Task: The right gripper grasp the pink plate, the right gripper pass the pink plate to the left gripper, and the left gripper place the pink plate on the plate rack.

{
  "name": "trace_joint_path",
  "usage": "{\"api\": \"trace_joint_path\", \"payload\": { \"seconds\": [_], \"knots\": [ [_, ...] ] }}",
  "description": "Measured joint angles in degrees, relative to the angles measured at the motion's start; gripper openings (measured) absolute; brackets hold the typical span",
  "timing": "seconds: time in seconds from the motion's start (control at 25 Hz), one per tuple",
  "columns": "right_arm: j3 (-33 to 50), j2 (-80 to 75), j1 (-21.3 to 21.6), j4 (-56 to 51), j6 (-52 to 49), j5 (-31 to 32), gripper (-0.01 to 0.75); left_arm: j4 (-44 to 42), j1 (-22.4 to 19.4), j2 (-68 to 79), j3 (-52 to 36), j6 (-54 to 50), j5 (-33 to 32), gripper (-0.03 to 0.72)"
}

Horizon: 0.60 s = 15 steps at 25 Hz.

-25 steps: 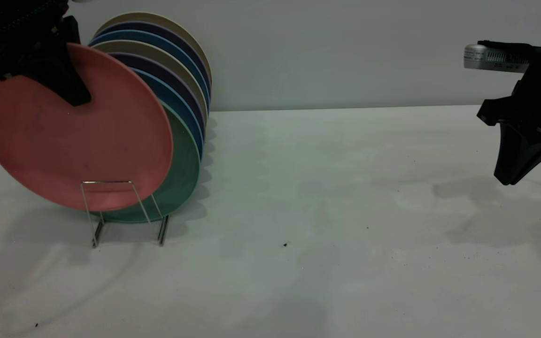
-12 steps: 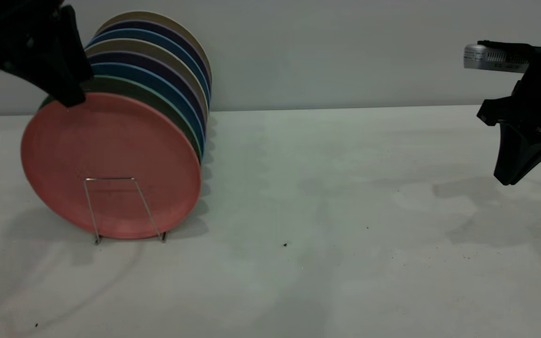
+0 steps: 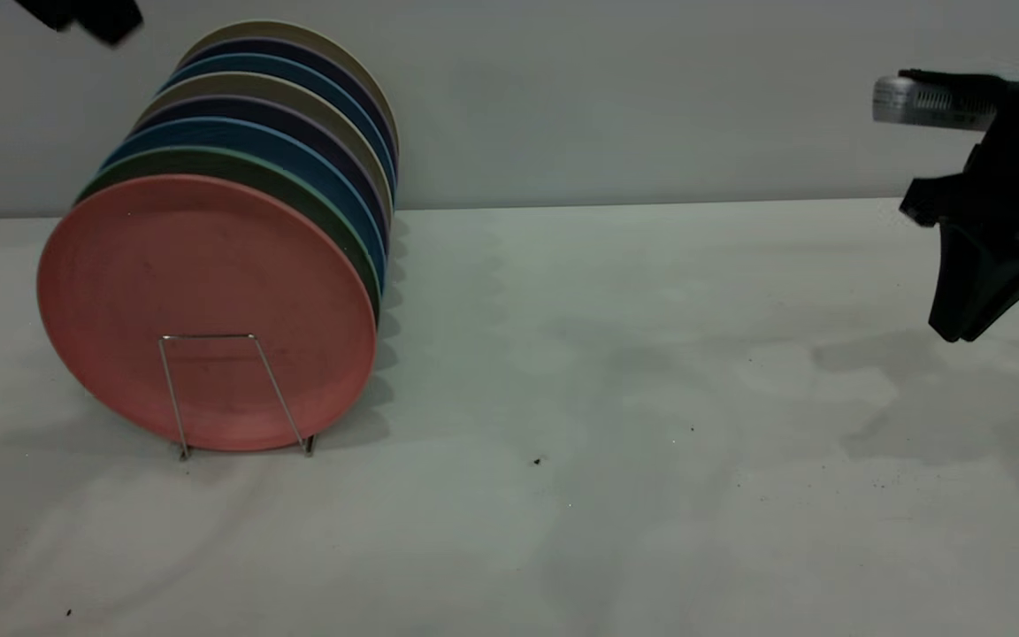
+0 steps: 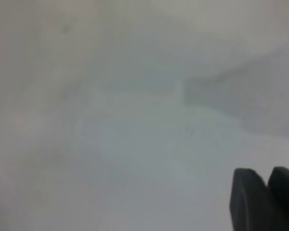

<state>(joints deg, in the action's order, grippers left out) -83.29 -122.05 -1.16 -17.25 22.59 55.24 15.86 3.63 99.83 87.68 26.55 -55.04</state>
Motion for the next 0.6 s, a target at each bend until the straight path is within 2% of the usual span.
{"api": "trace_joint_path", "payload": {
  "seconds": [0.08, 0.24, 0.36, 0.6],
  "knots": [
    [-2.55, 0.21, 0.00, 0.19, -0.65, 4.27, 0.147, -3.72, -0.58, -1.60, 0.00, -11.10, -1.18, 0.582],
    [-5.04, 3.91, 0.00, 4.65, -5.06, 9.55, 0.248, -12.95, -1.71, -3.54, 0.00, -21.08, -3.80, 0.582],
    [-5.09, 8.91, 0.00, 9.96, -8.93, 12.56, 0.283, -16.65, -1.83, -5.24, -1.43, -22.88, -5.04, 0.582],
    [-4.14, 20.47, 0.00, 13.92, -13.38, 14.10, 0.290, -17.02, -1.83, -11.97, -9.54, -23.25, -4.52, 0.582]
  ]
}}
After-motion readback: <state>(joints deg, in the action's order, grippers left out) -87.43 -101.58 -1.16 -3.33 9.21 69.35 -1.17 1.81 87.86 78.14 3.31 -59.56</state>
